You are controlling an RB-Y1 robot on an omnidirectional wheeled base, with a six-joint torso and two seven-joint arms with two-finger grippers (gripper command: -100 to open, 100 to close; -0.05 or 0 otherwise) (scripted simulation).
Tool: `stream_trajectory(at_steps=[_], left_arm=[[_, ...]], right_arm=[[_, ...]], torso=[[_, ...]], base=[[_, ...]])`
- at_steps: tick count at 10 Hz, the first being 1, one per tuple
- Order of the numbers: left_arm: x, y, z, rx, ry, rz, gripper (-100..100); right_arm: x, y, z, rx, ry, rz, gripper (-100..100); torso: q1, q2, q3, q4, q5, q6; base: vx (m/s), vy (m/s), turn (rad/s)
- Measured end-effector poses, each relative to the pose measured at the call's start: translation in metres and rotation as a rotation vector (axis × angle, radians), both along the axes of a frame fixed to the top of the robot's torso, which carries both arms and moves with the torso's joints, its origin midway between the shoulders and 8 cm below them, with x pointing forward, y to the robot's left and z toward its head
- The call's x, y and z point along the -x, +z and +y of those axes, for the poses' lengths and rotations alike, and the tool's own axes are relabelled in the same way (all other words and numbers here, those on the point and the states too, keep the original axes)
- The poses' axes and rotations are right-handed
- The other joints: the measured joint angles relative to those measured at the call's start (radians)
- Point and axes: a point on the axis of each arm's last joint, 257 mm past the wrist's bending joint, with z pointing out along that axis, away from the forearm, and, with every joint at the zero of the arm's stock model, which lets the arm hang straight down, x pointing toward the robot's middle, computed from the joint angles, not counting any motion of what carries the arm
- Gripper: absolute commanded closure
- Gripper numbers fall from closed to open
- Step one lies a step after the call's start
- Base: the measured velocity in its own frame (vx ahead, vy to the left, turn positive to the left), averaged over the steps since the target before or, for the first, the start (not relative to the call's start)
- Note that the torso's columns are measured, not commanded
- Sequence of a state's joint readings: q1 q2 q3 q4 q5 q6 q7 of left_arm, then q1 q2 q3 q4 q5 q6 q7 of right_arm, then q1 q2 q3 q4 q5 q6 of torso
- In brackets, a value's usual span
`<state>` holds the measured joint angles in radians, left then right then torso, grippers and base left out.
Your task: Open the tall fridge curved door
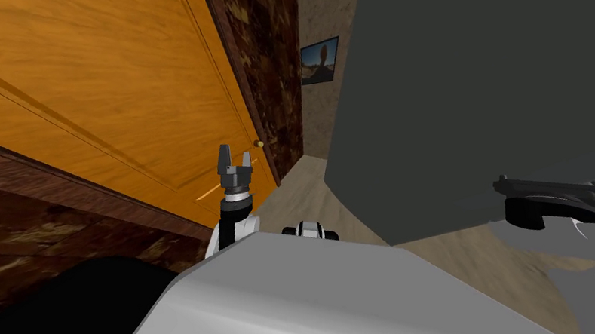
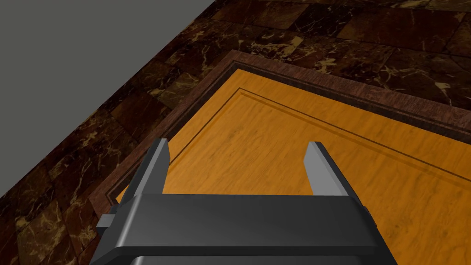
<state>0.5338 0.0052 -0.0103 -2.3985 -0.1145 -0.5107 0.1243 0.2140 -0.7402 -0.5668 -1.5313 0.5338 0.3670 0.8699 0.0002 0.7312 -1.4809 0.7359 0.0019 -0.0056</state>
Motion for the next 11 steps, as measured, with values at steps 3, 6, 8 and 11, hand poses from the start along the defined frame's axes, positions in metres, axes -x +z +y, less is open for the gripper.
stream_trajectory(at_steps=[3,6,8,11], left_arm=[[0.0,0.0,0.0,0.0,0.0,0.0,0],[0.0,0.0,0.0,0.0,0.0,0.0,0],[0.0,0.0,0.0,0.0,0.0,0.0,0],[0.0,0.0,0.0,0.0,0.0,0.0,0]], right_arm=[[0.012,0.004,-0.008,0.005,-0.045,-0.001,100],[0.026,0.003,-0.018,0.004,-0.098,-0.001,100],[0.035,0.003,-0.023,0.004,-0.132,-0.001,100],[0.049,0.002,-0.028,0.0,-0.176,-0.002,100]], torso=[[0.005,0.0,0.001,-0.001,-0.001,-0.001],[0.003,0.003,0.001,0.0,0.0,0.001],[0.001,0.004,0.002,0.001,0.001,0.005],[0.005,0.0,0.001,-0.001,-0.002,0.003]], base=[[0.002,0.279,-0.079],[-0.01,0.288,-0.07],[0.021,0.201,-0.044],[0.087,0.228,-0.078]])
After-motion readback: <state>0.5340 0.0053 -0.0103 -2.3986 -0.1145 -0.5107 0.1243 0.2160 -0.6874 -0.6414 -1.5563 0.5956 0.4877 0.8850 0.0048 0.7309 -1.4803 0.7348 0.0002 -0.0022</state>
